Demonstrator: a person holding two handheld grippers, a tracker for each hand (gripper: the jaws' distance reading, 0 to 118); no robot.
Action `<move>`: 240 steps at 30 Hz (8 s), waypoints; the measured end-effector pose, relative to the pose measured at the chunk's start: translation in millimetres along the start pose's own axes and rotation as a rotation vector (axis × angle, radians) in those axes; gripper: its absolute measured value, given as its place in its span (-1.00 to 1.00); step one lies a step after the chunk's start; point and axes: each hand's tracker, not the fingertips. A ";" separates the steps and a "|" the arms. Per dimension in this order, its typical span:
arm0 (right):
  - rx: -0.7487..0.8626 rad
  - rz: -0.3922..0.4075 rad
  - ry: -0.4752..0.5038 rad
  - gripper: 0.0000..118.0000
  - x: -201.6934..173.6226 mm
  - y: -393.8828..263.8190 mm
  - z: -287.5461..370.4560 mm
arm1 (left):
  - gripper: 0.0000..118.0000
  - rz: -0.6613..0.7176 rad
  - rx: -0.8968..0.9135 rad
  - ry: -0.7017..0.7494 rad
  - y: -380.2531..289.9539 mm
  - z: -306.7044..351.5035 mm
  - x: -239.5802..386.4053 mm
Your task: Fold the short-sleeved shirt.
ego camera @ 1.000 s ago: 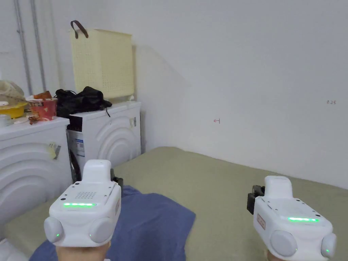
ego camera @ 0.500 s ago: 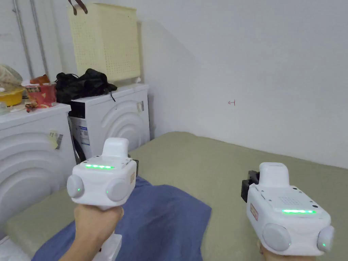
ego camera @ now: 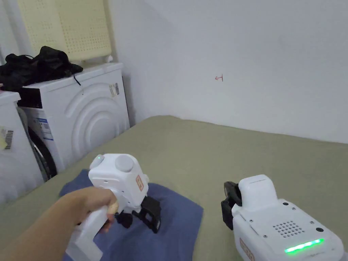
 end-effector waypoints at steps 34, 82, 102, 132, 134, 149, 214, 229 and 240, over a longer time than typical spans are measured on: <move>-0.042 -0.068 -0.573 -1.00 212.0 -11.8 266.7 | -1.00 -0.420 0.518 -0.257 0.3 131.0 357.7; -0.137 -0.242 -0.808 -1.00 290.5 -52.7 384.0 | -1.00 -0.139 0.792 -0.142 -124.4 57.2 268.7; -0.239 -0.147 -0.788 -1.00 327.6 -69.2 374.0 | 0.88 -0.114 0.216 -0.221 56.3 -60.0 332.1; -0.677 -0.372 -0.537 -0.98 314.6 -142.7 391.8 | -0.99 -0.142 0.341 -0.165 49.0 -72.9 329.6; -0.629 -0.374 -0.542 -0.99 315.0 -132.7 392.8 | -0.99 -0.142 0.360 -0.182 51.8 -66.7 325.8; -0.354 -0.353 -0.544 -0.99 383.7 -10.4 339.5 | -0.99 -0.034 0.711 -0.232 59.4 59.9 304.0; -0.631 -0.471 -0.344 -0.98 363.9 -142.1 323.7 | -1.00 0.318 0.411 -0.206 -135.6 -22.5 152.3; -0.733 -0.400 -0.474 0.68 342.0 -140.4 351.9 | 0.68 0.195 0.380 -0.177 -154.2 -2.7 163.8; -0.486 -0.100 -0.656 -0.97 266.3 -69.5 353.1 | -1.00 -0.314 0.803 0.050 -188.5 54.3 274.4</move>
